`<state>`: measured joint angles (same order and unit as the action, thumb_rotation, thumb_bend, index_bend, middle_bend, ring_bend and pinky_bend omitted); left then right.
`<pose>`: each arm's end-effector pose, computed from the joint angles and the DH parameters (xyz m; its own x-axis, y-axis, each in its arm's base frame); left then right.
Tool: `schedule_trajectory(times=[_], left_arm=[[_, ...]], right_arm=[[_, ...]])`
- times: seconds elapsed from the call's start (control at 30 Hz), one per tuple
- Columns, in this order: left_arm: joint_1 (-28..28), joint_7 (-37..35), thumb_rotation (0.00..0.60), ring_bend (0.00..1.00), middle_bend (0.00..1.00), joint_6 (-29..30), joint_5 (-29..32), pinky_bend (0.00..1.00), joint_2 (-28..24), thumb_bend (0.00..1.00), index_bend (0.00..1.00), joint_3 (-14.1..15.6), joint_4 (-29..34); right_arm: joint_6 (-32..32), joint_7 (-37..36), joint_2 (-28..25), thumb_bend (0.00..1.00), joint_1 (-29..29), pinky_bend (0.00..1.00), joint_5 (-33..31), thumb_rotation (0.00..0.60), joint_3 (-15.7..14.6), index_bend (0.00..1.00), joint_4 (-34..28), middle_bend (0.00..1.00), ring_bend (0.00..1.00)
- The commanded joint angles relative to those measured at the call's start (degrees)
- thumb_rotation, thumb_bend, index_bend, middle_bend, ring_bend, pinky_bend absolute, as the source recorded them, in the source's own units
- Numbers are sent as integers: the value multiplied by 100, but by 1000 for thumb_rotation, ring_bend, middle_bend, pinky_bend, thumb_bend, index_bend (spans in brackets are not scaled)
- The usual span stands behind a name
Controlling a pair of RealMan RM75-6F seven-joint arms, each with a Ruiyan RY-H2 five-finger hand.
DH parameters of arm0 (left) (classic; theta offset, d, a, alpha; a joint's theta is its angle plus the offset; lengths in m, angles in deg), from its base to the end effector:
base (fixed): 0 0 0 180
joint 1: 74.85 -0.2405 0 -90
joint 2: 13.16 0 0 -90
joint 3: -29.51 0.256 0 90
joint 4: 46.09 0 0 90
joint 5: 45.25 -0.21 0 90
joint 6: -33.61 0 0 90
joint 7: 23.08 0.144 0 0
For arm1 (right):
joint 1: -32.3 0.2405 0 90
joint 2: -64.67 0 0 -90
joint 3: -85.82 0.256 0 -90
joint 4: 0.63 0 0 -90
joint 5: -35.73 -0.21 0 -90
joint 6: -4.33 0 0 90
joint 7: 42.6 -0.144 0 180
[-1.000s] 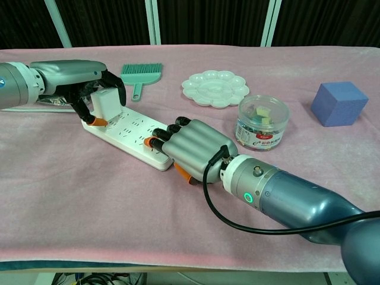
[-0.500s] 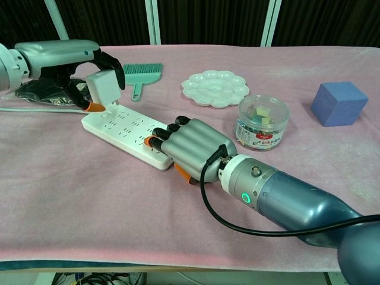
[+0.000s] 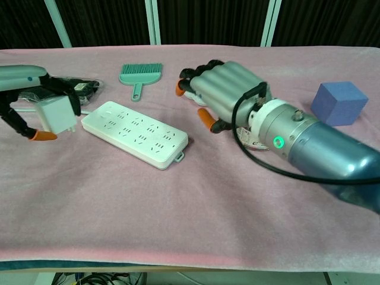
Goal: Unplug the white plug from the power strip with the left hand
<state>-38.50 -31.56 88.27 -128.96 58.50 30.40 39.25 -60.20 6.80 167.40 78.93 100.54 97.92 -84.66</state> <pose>-0.2315 0.3097 0.0544 0.4316 0.3841 0.8162 0.8739 -0.4025 -0.2726 -0.0679 -0.3202 -0.0627 0.6530 0.0308 0.7568 -0.6521 -0.4854 0.5824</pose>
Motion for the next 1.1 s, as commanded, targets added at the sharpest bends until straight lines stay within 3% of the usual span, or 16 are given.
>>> schedule_trajectory(times=[0.03, 0.17, 0.27, 0.33, 0.47, 0.63, 0.83, 0.97, 1.1], left_arm=[[-261, -386, 600, 156, 557, 141, -112, 95, 43, 641, 587, 230, -454], [-387, -625, 600, 106, 494, 223, -221, 58, 208, 573, 522, 338, -866], [-416, -729, 600, 45, 408, 144, -235, 5, 322, 424, 448, 389, -1108], [-402, -662, 600, 3, 283, 15, -203, 0, 324, 262, 326, 423, -1173], [-421, -406, 600, 0, 143, -93, 11, 0, 273, 87, 188, 353, -1085], [-494, -312, 600, 0, 64, -87, 318, 0, 42, 23, 129, 215, -643], [-563, 121, 600, 0, 55, -10, 516, 0, -435, 31, 109, 166, 63], [-808, 446, 600, 0, 71, 564, 464, 0, -627, 50, 110, 120, 565], [-1269, 1340, 600, 0, 82, 1489, 220, 0, -818, 52, 110, 242, 1122]], right_arm=[[-163, 76, -698, 586, -243, 96, -171, 600, 106, 241, -509, 82, 119], [-258, 14, -1280, 585, -447, 96, -259, 600, 106, 241, -736, 84, 119], [-322, -100, -1695, 539, -599, 90, -284, 600, 92, 240, -864, 85, 119], [-355, -195, -1890, 468, -681, 85, -311, 600, 95, 234, -912, 85, 119], [-375, -469, -2237, 350, -837, 73, -359, 600, 97, 197, -932, 85, 111], [-398, -812, -2517, 314, -980, 67, -340, 600, 96, 195, -880, 85, 107], [-618, -1344, -2848, 313, -1239, 67, -224, 600, 128, 188, -767, 85, 99], [-868, -1922, -3140, 313, -1584, 67, -54, 600, 58, 187, -833, 84, 87], [-1081, -2739, -3534, 314, -2101, 67, 302, 600, -259, 183, -1088, 84, 87]])
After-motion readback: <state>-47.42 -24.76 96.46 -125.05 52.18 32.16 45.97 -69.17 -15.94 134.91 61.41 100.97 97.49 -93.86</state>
